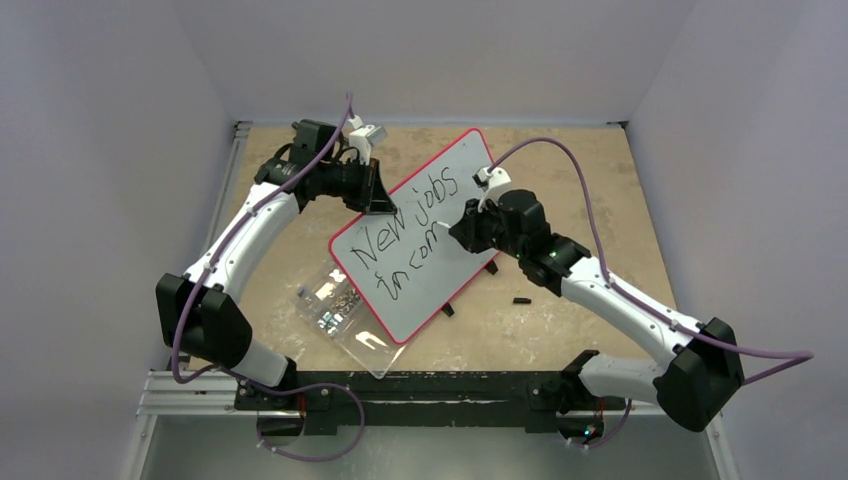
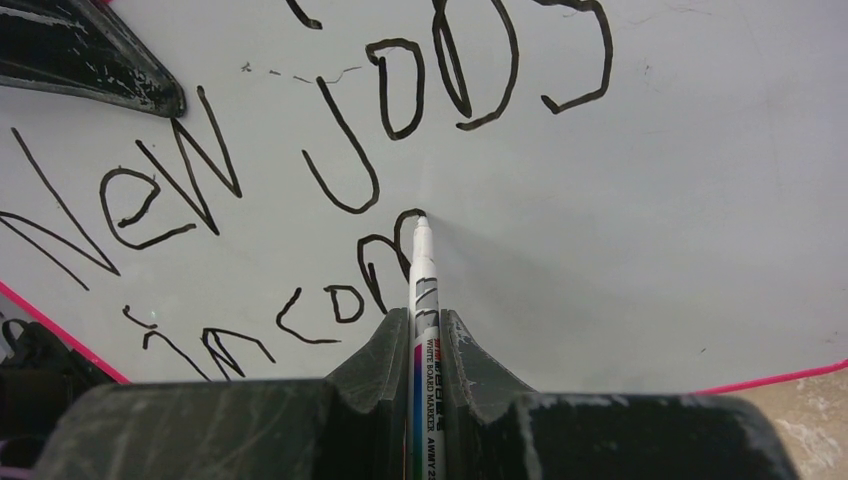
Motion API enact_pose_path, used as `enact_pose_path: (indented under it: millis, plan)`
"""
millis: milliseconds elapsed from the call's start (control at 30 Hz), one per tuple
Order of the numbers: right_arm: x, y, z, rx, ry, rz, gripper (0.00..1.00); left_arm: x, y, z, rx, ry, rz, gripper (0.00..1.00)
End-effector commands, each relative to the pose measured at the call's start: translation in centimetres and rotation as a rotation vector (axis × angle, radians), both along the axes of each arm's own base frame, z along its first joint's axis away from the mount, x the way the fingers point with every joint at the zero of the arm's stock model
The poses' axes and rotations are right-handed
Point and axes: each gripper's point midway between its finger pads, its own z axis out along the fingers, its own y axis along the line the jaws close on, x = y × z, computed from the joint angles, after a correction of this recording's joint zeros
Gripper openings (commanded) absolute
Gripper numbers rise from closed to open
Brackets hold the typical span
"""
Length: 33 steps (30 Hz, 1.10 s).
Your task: Write a sentence on the whiteboard
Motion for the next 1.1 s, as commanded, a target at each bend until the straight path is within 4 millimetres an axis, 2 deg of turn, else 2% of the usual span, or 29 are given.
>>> enact_pose_path:
  millis: [0, 267, 467, 600, 867, 1067]
  plan:
    - [0.1, -1.2, -1.0, -0.028, -0.001, -0.038, 0.0, 1.2, 0.8, 1.7, 0.046, -0.145, 0.022, 0.0]
    - [-1.8, -1.4, -3.6, -0.017, 0.066, -0.009, 0.0, 1.1, 0.8, 1.8, 0.046, -0.146, 0.021, 0.0]
    - [-2.4, -1.8, -4.0, -0.017, 0.077, -0.009, 0.0, 1.1, 0.8, 1.8, 0.046, -0.145, 0.021, 0.0]
    - [-2.4, -1.8, -2.8, -0.007, 0.06, -0.011, 0.0, 1.2, 0.8, 1.8, 0.046, -0.146, 0.023, 0.0]
    - [-1.4, -2.3, 1.4, -0.007, -0.036, -0.037, 0.0, 1.1, 0.8, 1.8, 0.047, -0.147, 0.024, 0.0]
    - [-0.2, -1.9, 3.0, 0.0, -0.075, -0.051, 0.0, 1.1, 0.8, 1.8, 0.047, -0.148, 0.024, 0.0]
